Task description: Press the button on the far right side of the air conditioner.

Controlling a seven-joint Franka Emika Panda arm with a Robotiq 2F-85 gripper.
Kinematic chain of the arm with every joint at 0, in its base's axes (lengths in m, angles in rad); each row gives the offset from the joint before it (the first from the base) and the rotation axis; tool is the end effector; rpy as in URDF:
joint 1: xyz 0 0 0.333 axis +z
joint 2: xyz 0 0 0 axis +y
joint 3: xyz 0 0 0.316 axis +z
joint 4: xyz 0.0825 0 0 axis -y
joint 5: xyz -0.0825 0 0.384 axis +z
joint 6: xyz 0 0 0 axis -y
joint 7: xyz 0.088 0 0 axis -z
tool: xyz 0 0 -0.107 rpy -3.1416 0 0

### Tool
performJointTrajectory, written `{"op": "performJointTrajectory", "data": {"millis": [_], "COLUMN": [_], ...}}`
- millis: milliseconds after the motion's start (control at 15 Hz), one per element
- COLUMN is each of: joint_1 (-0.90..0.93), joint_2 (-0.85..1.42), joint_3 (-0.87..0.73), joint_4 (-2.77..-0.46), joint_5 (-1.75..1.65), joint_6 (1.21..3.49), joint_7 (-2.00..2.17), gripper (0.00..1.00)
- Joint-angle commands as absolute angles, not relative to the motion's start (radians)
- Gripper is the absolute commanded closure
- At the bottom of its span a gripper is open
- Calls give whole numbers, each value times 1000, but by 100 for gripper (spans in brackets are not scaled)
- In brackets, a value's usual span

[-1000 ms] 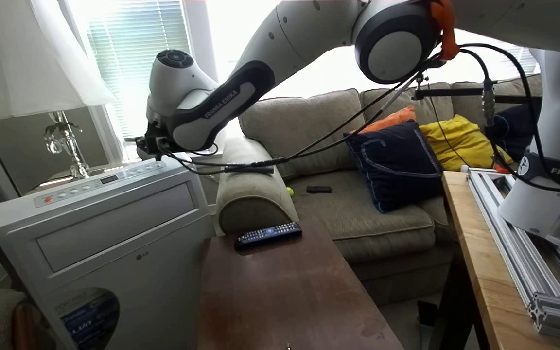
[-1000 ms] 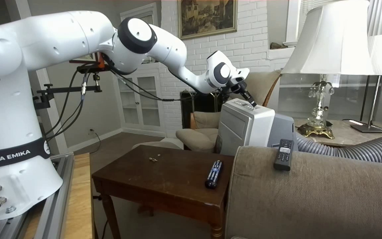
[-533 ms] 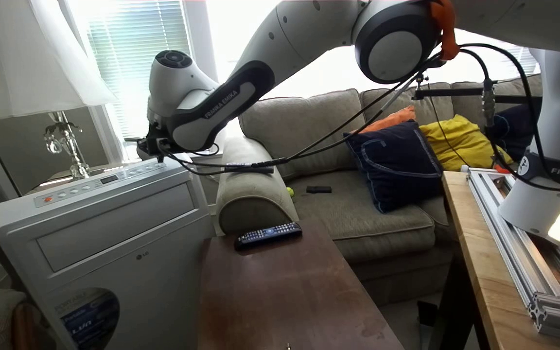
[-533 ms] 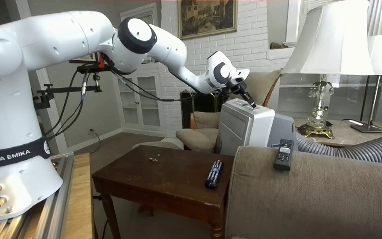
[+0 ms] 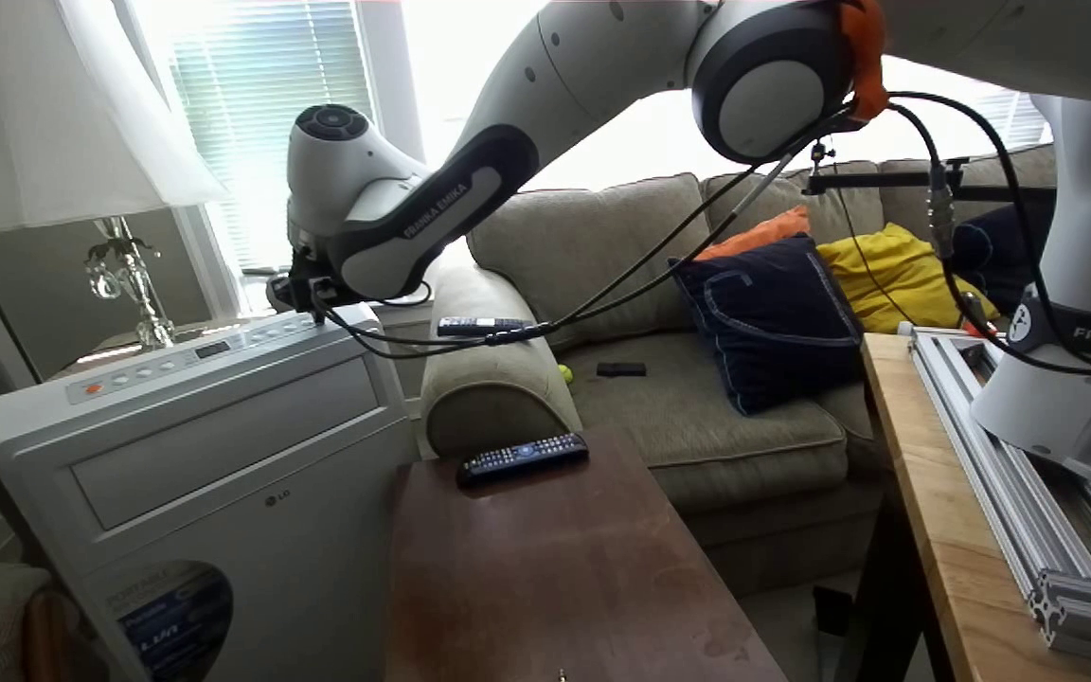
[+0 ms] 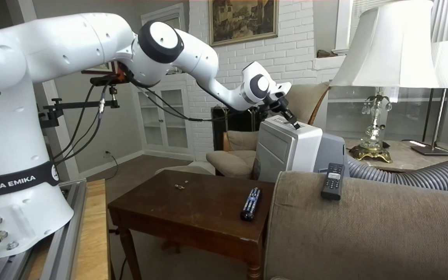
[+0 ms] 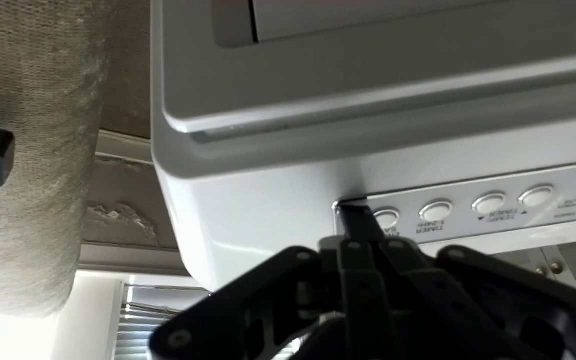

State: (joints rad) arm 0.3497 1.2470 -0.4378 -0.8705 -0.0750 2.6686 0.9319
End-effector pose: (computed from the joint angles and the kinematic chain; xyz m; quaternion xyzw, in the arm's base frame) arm 0.8249 0.1191 0.2166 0.9006 -0.2528 0.3513 0.0395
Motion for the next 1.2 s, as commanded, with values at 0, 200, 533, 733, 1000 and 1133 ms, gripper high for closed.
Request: {"op": "performJointTrajectory", "data": {"millis": [0, 200, 533, 733, 1000, 1133], "joint_1": [347, 344, 340, 335, 330, 329], "joint_2": [1243, 1238, 1245, 1251, 1267, 1274], "joint_3": [-411, -392, -378, -380, -394, -404], "joint_4": [-863, -851, -819, -797, -776, -773], "joint_5": [-110, -103, -102, -105, -113, -117], "joint_6": [2659, 2661, 2662, 2658, 2659, 2663], "joint_7": [977, 981, 1003, 1023, 1048, 1062], "gripper": [100, 100, 100, 100, 100, 100]}}
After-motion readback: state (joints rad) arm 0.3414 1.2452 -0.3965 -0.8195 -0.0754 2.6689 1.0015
